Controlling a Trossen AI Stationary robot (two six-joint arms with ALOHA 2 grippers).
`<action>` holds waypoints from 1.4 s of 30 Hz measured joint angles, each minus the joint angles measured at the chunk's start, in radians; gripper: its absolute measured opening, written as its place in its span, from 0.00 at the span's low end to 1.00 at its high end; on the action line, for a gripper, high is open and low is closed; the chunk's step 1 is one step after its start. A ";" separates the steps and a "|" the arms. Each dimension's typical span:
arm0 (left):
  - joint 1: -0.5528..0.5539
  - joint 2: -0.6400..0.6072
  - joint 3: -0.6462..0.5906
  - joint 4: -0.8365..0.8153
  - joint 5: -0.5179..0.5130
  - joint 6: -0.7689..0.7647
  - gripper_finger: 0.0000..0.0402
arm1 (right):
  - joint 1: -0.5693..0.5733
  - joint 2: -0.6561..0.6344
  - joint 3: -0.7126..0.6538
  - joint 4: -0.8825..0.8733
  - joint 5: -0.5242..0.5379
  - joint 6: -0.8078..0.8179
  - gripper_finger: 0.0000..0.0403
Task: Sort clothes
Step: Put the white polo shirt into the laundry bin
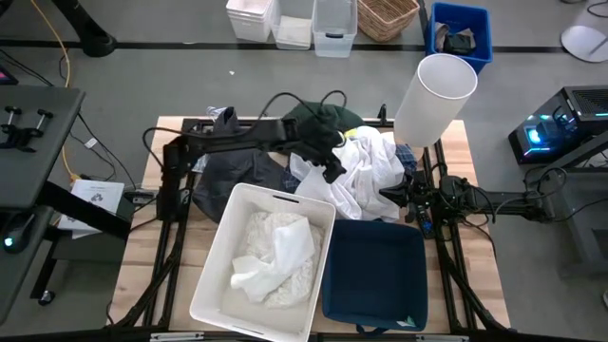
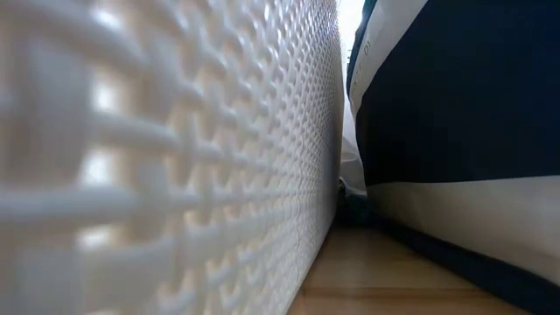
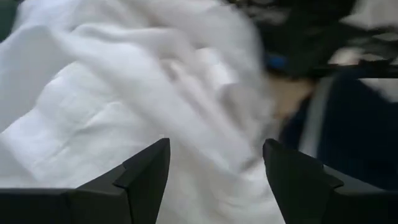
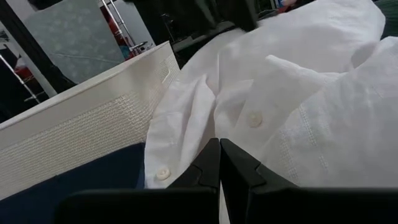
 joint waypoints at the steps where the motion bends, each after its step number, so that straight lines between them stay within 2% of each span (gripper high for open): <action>1: 0.000 0.015 0.000 -0.001 -0.032 0.007 0.61 | 0.000 0.000 0.000 0.000 0.000 0.000 0.00; 6: -0.005 0.090 0.000 -0.020 -0.203 0.046 0.61 | 0.000 0.000 0.000 0.000 0.000 0.000 0.00; 8: -0.006 0.117 0.001 -0.033 -0.235 0.048 0.61 | 0.000 0.000 0.000 0.000 0.000 0.000 0.00; 21: -0.032 0.257 0.002 -0.057 -0.192 0.083 0.59 | 0.000 0.001 0.000 0.000 0.000 0.000 0.00; 25: -0.041 0.287 0.002 -0.042 -0.191 0.102 0.46 | 0.000 0.001 0.000 0.000 0.000 0.000 0.00; 27: -0.044 0.294 0.002 -0.035 -0.186 0.103 0.34 | 0.000 0.001 0.000 0.000 0.000 0.000 0.00; 30: -0.045 0.297 0.002 -0.007 -0.151 0.110 0.09 | 0.000 0.001 0.000 0.000 0.000 0.000 0.00; 31: -0.045 0.294 0.001 0.005 -0.134 0.104 0.05 | 0.000 0.001 0.000 0.000 0.000 0.000 0.00; 36: -0.047 0.220 -0.002 0.034 -0.115 0.101 0.01 | 0.000 0.001 0.000 0.000 0.000 0.000 0.00; 42: -0.040 -0.010 -0.002 0.081 -0.133 0.190 0.01 | 0.000 0.001 0.000 0.000 0.000 0.000 0.00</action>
